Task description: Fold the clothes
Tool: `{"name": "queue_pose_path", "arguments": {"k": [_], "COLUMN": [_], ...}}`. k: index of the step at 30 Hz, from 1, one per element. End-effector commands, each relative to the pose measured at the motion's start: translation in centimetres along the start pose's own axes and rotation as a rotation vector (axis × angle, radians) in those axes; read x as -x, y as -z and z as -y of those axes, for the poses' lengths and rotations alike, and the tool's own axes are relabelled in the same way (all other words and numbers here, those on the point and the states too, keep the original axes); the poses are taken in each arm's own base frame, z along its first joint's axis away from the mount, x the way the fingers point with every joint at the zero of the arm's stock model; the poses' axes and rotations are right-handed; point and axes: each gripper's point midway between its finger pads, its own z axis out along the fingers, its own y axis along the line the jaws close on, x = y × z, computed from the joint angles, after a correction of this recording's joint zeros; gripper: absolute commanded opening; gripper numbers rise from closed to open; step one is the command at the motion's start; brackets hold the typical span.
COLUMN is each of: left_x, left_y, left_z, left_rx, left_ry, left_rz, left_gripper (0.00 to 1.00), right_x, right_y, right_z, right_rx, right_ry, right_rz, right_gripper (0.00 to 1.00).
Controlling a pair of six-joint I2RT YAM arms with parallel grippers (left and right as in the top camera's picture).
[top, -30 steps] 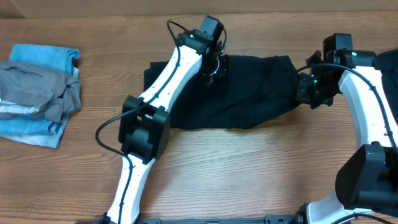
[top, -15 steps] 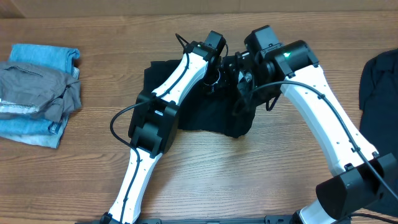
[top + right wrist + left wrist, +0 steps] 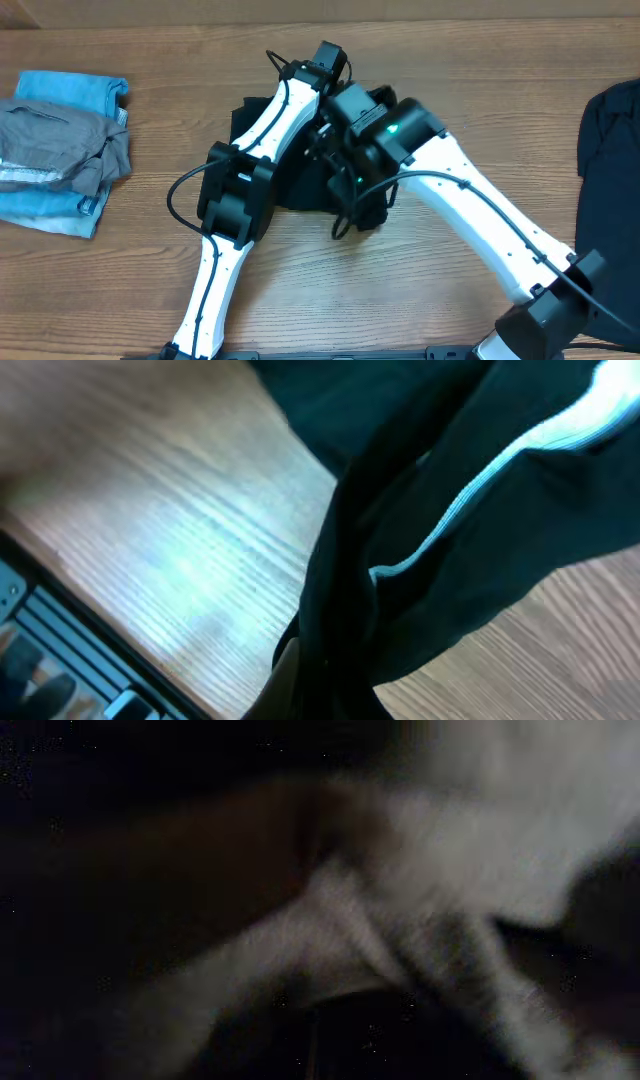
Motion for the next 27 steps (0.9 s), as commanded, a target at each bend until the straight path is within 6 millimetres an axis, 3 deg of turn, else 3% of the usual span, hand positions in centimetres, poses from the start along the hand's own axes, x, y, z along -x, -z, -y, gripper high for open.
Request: {"name": "queue_pose_path", "arguments": {"k": [1, 5, 7, 10, 15, 17, 19, 20, 21, 24, 26, 27], "left_x": [3.3, 6.4, 7.0, 7.4, 7.3, 7.4, 7.4, 7.4, 7.3, 7.2, 7.1, 6.9], "left_y": [4.6, 12.6, 14.8, 15.7, 16.0, 16.0, 16.0, 16.0, 16.0, 16.4, 18.3, 19.2], "left_z": [0.9, 0.1, -1.2, -2.8, -4.7, -4.9, -4.9, -4.9, -4.9, -4.9, -4.4, -4.1], "left_rx": [-0.111, -0.097, -0.066, -0.031, 0.044, 0.055, 0.057, 0.058, 0.06, 0.067, 0.06, 0.058], "left_ry": [0.002, -0.018, -0.022, -0.005, -0.012, -0.02, -0.03, -0.04, -0.047, -0.104, -0.117, -0.122], "left_rz": [0.053, 0.181, 0.214, 0.222, 0.224, 0.227, 0.227, 0.226, 0.223, 0.222, 0.257, 0.269], "left_gripper": [0.04, 0.04, 0.05, 0.06, 0.06, 0.07, 0.07, 0.07, 0.07, 0.14, 0.2, 0.21], "right_x": [-0.4, 0.9, 1.6, 2.5, 1.6, 2.0, 3.1, 4.7, 5.7, 7.9, 8.7, 8.7], "right_y": [-2.2, -3.2, -4.2, -6.1, -11.4, -11.8, -10.9, -9.5, -8.3, -3.0, 0.1, 0.9], "right_z": [-1.3, -1.2, -1.0, -1.3, -1.1, -1.4, -1.4, -1.5, -1.6, -2.2, -2.1, -1.7], "right_rx": [0.011, 0.012, 0.012, 0.052, 0.089, 0.112, 0.108, 0.101, 0.097, 0.086, 0.074, 0.063], "right_ry": [0.058, 0.063, 0.063, 0.066, 0.044, 0.044, 0.052, 0.058, 0.063, 0.082, 0.088, 0.069], "right_rz": [-0.066, -0.036, -0.033, -0.036, -0.165, -0.152, -0.111, -0.055, -0.015, 0.091, 0.173, 0.188], "right_gripper": [0.04, 0.04, 0.04, 0.04, 0.04, 0.04, 0.04, 0.08, 0.24, 0.53, 1.0, 1.0]}}
